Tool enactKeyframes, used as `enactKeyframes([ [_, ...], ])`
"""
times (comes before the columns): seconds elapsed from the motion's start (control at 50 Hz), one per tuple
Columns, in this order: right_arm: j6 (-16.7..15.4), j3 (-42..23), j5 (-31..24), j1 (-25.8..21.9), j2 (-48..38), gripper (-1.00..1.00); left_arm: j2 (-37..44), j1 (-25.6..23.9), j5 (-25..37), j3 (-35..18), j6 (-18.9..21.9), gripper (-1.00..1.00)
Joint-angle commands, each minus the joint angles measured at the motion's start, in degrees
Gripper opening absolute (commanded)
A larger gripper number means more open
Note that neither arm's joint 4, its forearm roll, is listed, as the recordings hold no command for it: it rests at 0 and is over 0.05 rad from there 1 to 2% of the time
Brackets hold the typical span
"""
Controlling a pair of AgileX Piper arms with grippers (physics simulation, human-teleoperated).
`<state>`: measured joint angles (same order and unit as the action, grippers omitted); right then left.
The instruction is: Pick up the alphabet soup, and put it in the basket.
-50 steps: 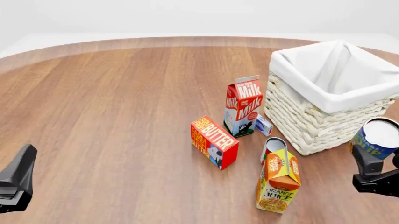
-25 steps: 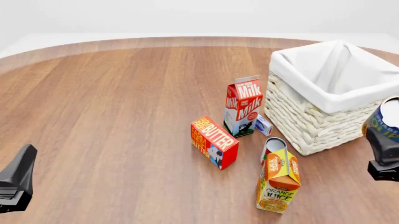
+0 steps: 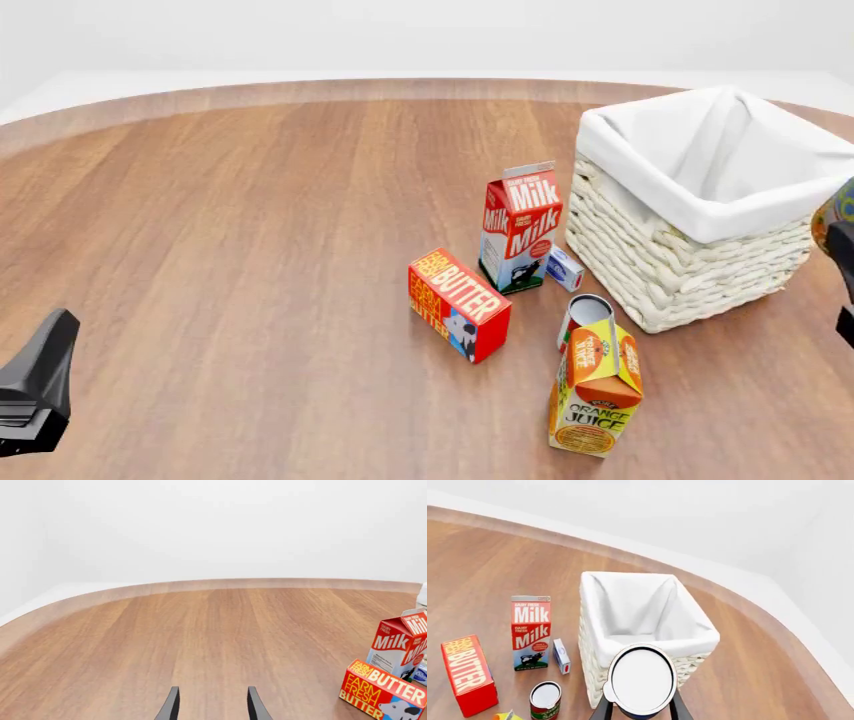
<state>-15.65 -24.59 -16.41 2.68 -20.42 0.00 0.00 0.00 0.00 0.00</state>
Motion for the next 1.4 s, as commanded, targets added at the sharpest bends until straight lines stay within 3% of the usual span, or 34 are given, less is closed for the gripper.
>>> enactKeyframes([
  [0.02,0.8,-4.2,-1.1,-1.1,-1.5,-1.00,0.0,0.0,0.0,0.0,0.0,1.00],
  [0.38,0.5,-9.7,-1.9,-1.3,-5.8,-1.00,0.0,0.0,0.0,0.0,0.0,1.00],
  [0.86,0.7,-20.5,-7.0,-0.3,-11.7,-1.00,0.0,0.0,0.0,0.0,0.0,1.00],
  [1.4,-0.9,-29.3,-10.3,-3.6,-21.2,-1.00,0.0,0.0,0.0,0.0,0.0,1.00],
])
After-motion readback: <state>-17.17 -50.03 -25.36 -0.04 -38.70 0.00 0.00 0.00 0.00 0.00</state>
